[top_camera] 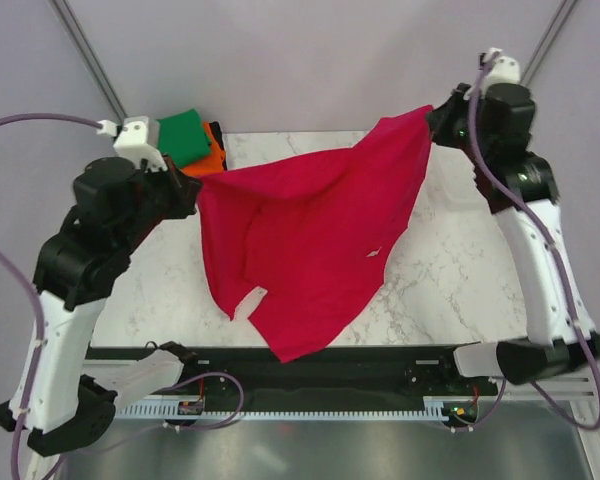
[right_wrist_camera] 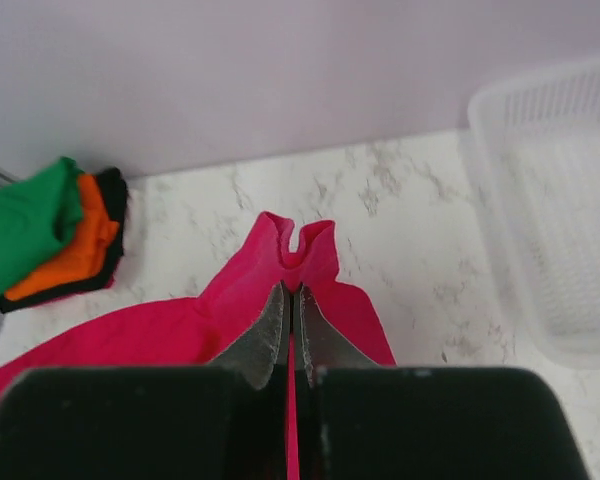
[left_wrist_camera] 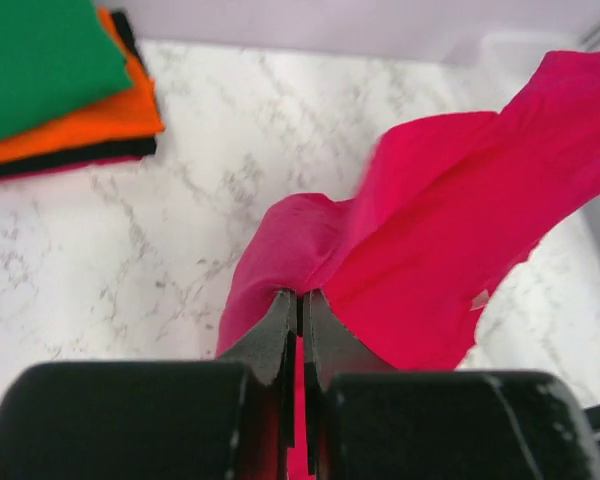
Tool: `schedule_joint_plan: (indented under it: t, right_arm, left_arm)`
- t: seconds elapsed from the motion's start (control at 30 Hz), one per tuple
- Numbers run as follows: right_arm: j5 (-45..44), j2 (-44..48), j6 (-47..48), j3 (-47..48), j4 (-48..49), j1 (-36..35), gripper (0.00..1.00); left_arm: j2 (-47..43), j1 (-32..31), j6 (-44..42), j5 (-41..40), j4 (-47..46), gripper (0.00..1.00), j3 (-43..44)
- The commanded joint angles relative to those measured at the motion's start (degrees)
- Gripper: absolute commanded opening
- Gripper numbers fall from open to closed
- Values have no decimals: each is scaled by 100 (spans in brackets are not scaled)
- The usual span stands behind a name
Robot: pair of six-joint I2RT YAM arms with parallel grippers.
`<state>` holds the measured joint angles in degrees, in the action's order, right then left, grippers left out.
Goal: Fold and stack the t-shirts
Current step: Flatten the tshirt out
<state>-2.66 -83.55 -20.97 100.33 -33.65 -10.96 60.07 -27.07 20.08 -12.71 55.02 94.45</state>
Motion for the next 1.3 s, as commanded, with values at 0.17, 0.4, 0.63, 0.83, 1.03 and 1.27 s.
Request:
schedule_joint_plan:
  t: [0.17,0.4,0.63,0.83,1.03,1.27]
  right_arm:
    - [644,2691,348,-93,-19,41,0]
    - [99,3661,199,530,-212,-3,0]
    - [-86,3251,269,1514,-248,-81,0]
    - [-121,1750,409,2278,-291,-99,0]
    - [-385,18,375,2158,-177,-108,0]
    - [-613,-1978,190,1497,640,-90,0]
  left_arm:
    - [-908,26,-504,884,-53,2,1390]
    - [-1252,26,-627,1103,-317,2,2208]
    - [-1113,26,-926,964,-580,2,2648]
    - [-358,26,-1172,279,-756,2,2193]
    - [66,61,-1830,-311,-1756,2,621]
    - [1381,1387,-1779,119,-2829,2,-990]
